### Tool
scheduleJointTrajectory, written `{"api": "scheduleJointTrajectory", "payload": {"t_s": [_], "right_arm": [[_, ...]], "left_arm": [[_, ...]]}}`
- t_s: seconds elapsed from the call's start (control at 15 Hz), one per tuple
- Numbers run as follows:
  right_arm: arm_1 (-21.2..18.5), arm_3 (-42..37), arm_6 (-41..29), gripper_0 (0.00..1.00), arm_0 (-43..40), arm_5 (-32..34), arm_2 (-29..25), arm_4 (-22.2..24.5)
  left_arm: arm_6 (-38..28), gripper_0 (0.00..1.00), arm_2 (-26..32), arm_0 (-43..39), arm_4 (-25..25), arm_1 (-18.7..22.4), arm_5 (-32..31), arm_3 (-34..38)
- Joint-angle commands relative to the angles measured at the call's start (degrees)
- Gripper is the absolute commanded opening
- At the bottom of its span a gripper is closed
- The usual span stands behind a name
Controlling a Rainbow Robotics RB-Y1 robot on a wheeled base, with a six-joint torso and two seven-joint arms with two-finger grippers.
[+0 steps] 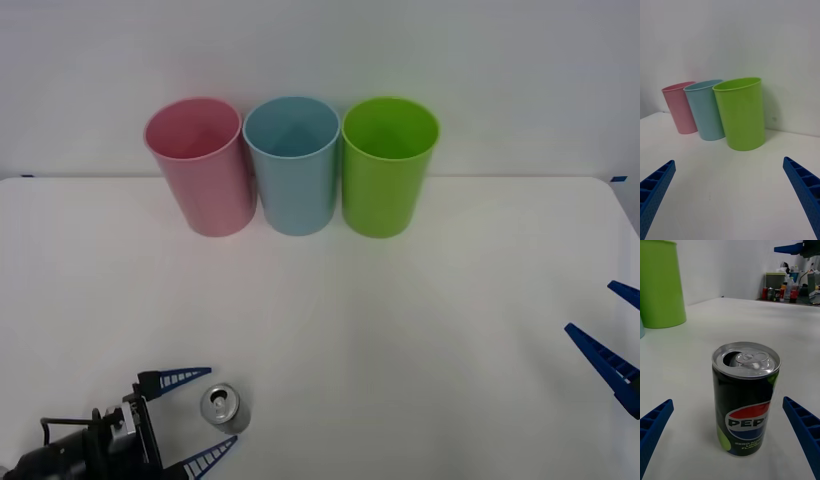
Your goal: Grasp the object on the table and drop it into the matching bin: aluminum can to the light blue bin, PET bottle to the pink bin.
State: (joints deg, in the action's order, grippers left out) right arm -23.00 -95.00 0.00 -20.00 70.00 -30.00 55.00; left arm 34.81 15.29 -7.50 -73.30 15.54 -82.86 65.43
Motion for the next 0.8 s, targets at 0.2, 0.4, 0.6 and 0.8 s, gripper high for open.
{"api": "scheduleJointTrajectory", "payload": {"t_s": [0.2, 0.4, 0.6, 0.8], "right_arm": [[0.0, 0.0, 0.0, 1.0, 0.0, 0.0, 0.0, 0.0], [0.0, 0.0, 0.0, 1.0, 0.0, 0.0, 0.0, 0.0], [0.0, 0.0, 0.0, 1.0, 0.0, 0.0, 0.0, 0.0], [0.0, 0.0, 0.0, 1.0, 0.0, 0.0, 0.0, 0.0]], "left_arm": [[0.96, 1.0, -1.05, 0.39, -0.09, -0.95, 1.12, -0.39], [1.49, 1.0, 0.0, 0.56, -1.68, -2.8, 1.3, -0.39], [1.75, 1.0, 0.35, 1.09, -2.47, -3.5, 1.3, -0.39], [1.75, 1.0, 0.44, 1.53, -2.91, -3.5, 1.38, -0.39]]}}
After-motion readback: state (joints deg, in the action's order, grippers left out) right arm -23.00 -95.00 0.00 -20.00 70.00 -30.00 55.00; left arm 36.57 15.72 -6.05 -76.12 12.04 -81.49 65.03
